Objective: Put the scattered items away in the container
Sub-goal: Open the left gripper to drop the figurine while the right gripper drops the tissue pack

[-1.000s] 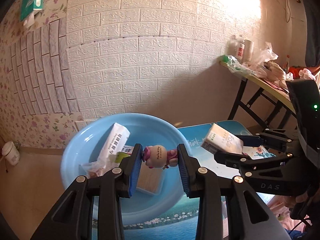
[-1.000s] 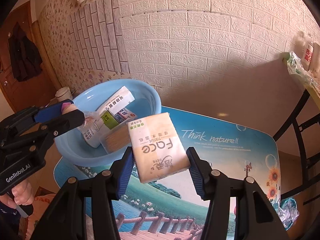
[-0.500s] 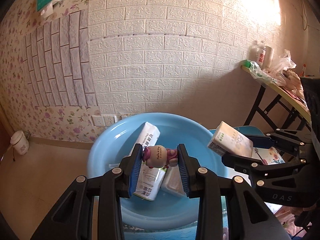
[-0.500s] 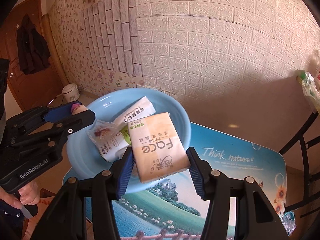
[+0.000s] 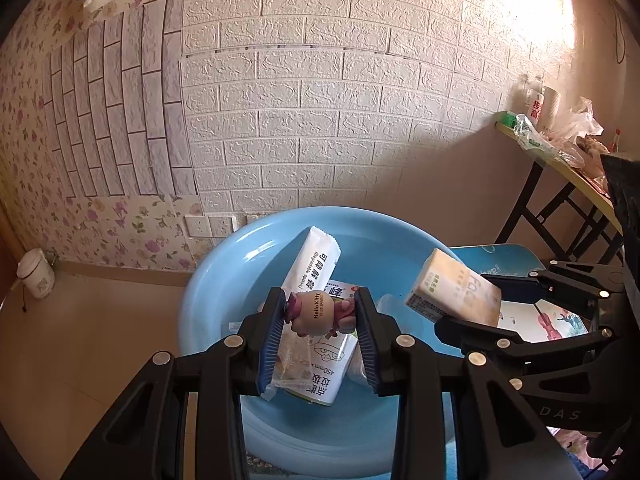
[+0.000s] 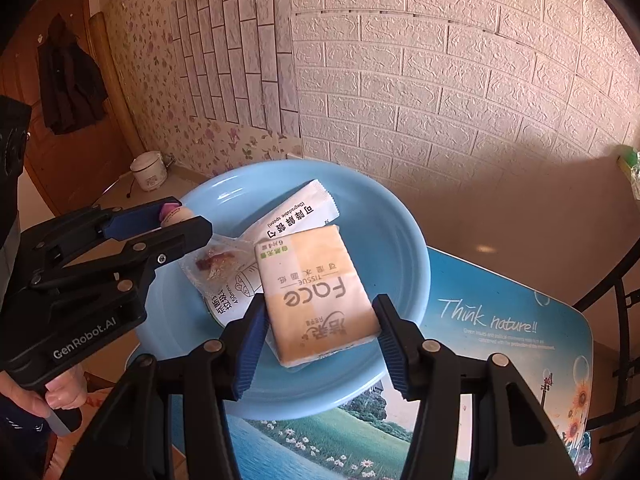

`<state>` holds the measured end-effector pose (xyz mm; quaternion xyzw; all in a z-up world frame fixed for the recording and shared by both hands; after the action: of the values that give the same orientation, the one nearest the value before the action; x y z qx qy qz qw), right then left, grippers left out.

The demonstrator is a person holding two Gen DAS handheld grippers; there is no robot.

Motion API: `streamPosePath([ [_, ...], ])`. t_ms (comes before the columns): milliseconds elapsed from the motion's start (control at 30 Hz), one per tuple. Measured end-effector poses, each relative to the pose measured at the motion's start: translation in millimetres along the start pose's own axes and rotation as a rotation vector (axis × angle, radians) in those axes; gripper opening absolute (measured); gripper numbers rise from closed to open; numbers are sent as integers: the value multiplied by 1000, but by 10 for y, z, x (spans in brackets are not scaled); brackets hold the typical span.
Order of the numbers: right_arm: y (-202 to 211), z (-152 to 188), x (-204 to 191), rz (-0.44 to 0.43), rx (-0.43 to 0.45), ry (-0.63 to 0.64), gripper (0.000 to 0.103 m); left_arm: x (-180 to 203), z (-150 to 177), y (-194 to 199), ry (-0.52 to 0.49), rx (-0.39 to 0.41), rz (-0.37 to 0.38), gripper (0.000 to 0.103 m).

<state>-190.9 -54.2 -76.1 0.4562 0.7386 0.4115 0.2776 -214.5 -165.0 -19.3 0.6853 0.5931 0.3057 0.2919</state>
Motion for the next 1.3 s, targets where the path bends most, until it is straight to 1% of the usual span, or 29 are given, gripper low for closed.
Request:
streamPosePath([
  [367, -322, -13, 38, -12, -55, 4, 54, -80, -52, -256, -6, -42, 0, 34],
  [400, -343, -14, 36, -12, -58, 7, 54, -84, -55, -274, -4, -45, 0, 37],
  [467, -376, -22, 39, -17, -64, 6, 54, -102, -70, -280, 3, -41, -8, 57],
  [533, -400, -31, 43, -19, -66, 6, 54, -114, -87, -262, 4, -26, -11, 63],
  [867, -437, -2, 86, -30, -72, 0, 54, -127, -129, -228, 9, -22, -15, 64],
  [1033, -380, -5, 25, -51, -53, 23, 55, -124, -116, -207, 11, -24, -19, 64],
  [1067, -372, -6, 9, -50, -52, 28, 56, -124, -114, -203, 13, -24, -21, 64],
  [1100, -372, -8, -5, -36, -52, 34, 63, -123, -114, -197, 14, -24, -22, 64],
  [1133, -366, -6, -11, -21, -48, 40, 73, -128, -114, -192, 15, -22, -24, 64],
  [1200, -341, 0, -27, -12, -32, 52, 82, -127, -109, -177, 13, -20, -26, 64],
  [1300, -310, 8, -20, -21, -26, 46, 82, -125, -97, -154, 10, -19, -31, 65],
])
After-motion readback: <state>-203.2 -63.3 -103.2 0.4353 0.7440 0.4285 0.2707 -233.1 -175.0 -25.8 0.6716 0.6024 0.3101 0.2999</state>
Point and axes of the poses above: each gripper's, at about its wrist camera, not at the fingertips, and y roughly against the way its jaws point, x to its right, z to its underside, the point moved 6 cm from there along -y, roughly the way its jaws point, and after that the axes turned 10 degrees about -x, right-handed, at the moved point
